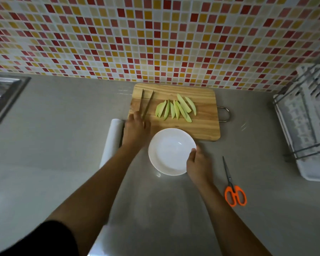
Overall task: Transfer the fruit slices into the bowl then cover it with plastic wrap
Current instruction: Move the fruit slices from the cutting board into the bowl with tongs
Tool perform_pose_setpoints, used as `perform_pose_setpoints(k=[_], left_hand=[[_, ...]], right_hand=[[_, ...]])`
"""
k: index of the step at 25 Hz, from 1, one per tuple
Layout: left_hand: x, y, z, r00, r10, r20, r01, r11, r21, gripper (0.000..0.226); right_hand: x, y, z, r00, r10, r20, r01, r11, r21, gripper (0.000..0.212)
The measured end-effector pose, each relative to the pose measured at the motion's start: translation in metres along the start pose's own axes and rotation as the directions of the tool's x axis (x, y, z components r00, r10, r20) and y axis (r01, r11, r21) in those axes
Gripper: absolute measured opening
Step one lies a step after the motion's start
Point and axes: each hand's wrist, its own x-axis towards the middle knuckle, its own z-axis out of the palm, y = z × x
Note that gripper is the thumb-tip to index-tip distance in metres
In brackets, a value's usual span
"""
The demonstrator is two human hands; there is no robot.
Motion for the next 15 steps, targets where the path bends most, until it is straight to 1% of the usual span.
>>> perform_pose_setpoints(k=[1,3,5,6,7,9,10,12,13,15], left_hand=[[0.021,0.003,0.001,0.999,0.018,0.037,-0.02,0.997,0.074,0.043],[0.054,0.006,0.009,0.993,-0.014,0.121,-0.007,0.986,0.167,0.044],[0.072,0.009,0.02,0.983,-0.059,0.175,0.02,0.976,0.217,0.041],[0.076,0.009,0.024,0.981,-0.089,0.174,0.05,0.974,0.22,0.04],[0.078,0.009,0.026,0.979,-0.122,0.161,0.086,0.973,0.213,0.038],[0.078,0.012,0.026,0.973,-0.192,0.131,0.174,0.975,0.137,0.036],[0.077,0.012,0.024,0.97,-0.203,0.132,0.19,0.977,0.101,0.036],[0.068,0.014,0.016,0.964,-0.223,0.145,0.23,0.973,-0.032,0.036],[0.059,0.012,0.012,0.97,-0.2,0.14,0.212,0.975,-0.073,0.037],[0.034,0.007,0.01,0.988,-0.106,0.115,0.113,0.992,-0.053,0.036]], right_hand=[[0.0,0.0,0.001,1.0,0.002,0.005,-0.002,1.0,0.002,0.033],[0.0,0.0,0.002,1.0,-0.001,0.003,0.001,1.0,0.008,0.033],[-0.002,0.001,0.001,1.0,-0.012,-0.014,0.012,1.0,-0.009,0.034],[-0.002,0.001,0.0,1.0,-0.019,-0.018,0.018,1.0,-0.016,0.034],[-0.002,0.001,0.0,0.999,-0.029,-0.018,0.028,0.999,-0.02,0.034],[-0.003,0.0,-0.001,0.999,-0.034,-0.014,0.034,0.999,-0.019,0.034],[-0.003,0.0,-0.002,1.0,-0.024,-0.013,0.024,1.0,-0.012,0.034],[-0.003,-0.001,-0.003,1.0,-0.009,-0.01,0.009,1.0,0.005,0.035],[-0.003,-0.002,-0.003,1.0,-0.003,-0.007,0.003,1.0,0.009,0.036],[-0.005,-0.002,-0.004,1.0,0.008,0.006,-0.008,1.0,0.009,0.036]])
